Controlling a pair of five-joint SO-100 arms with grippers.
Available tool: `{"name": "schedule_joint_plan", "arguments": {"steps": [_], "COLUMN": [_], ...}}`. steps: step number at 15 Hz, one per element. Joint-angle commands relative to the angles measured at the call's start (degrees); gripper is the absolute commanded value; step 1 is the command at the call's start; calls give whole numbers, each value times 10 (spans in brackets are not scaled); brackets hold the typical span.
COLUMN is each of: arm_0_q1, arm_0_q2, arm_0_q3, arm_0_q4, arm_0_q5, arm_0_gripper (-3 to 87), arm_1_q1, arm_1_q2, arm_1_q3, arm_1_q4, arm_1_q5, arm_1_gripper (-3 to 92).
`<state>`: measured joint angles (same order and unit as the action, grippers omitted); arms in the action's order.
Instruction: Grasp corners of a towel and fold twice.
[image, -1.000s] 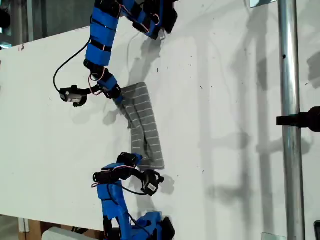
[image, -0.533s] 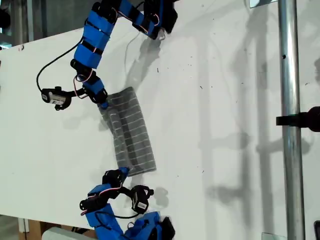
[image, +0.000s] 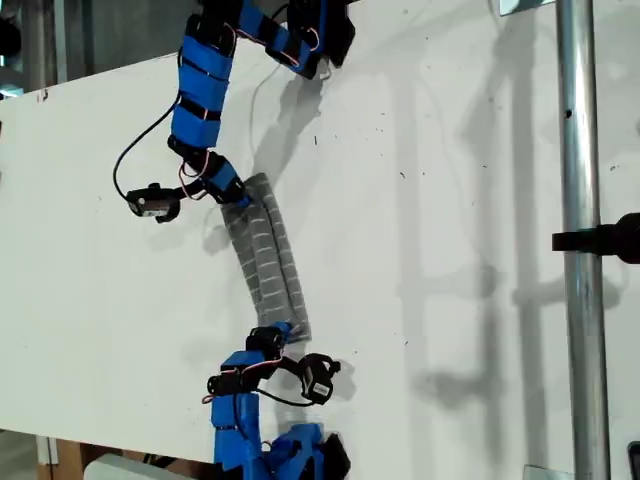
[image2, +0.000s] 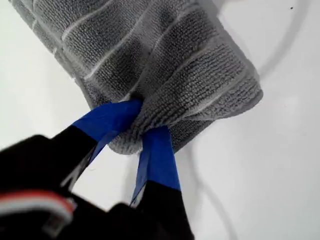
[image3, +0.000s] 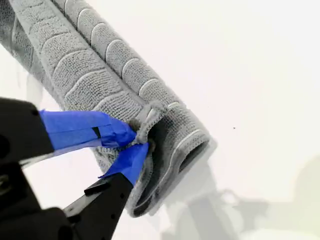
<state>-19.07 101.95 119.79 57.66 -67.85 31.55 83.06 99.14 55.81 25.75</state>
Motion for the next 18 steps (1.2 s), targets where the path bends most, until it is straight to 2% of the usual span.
{"name": "schedule_joint_plan", "arguments": {"steps": [1,3,4,6,9,10,15,18], "arm_0_q1": [-5,-9,-11,-16,-15,-14,-13,-10], "arm_0_q2": [-16,-26,-24,0,114,171,370,618], "arm_0_q3": [-3,0,1,-25,-59,-56,19,177], "arm_0_q4": [-16,-20,-12,54,165,186,225,194], "arm_0_q5": [0,-2,-3,0,17,23,52,19], "arm_0_gripper": [-8,-3,10,57,126,128,135,146], "arm_1_q1": [6,4,7,16,46,57,125,180], "arm_1_q2": [-24,-56,-55,-11,66,93,196,324], "arm_1_q3": [-7,-15,-18,-24,-26,-18,67,178], "arm_1_q4": [-7,-7,1,38,109,124,136,148], "arm_1_q5": [10,18,26,26,26,26,44,101], "arm_1_gripper": [-3,-3,39,218,301,301,360,404]}}
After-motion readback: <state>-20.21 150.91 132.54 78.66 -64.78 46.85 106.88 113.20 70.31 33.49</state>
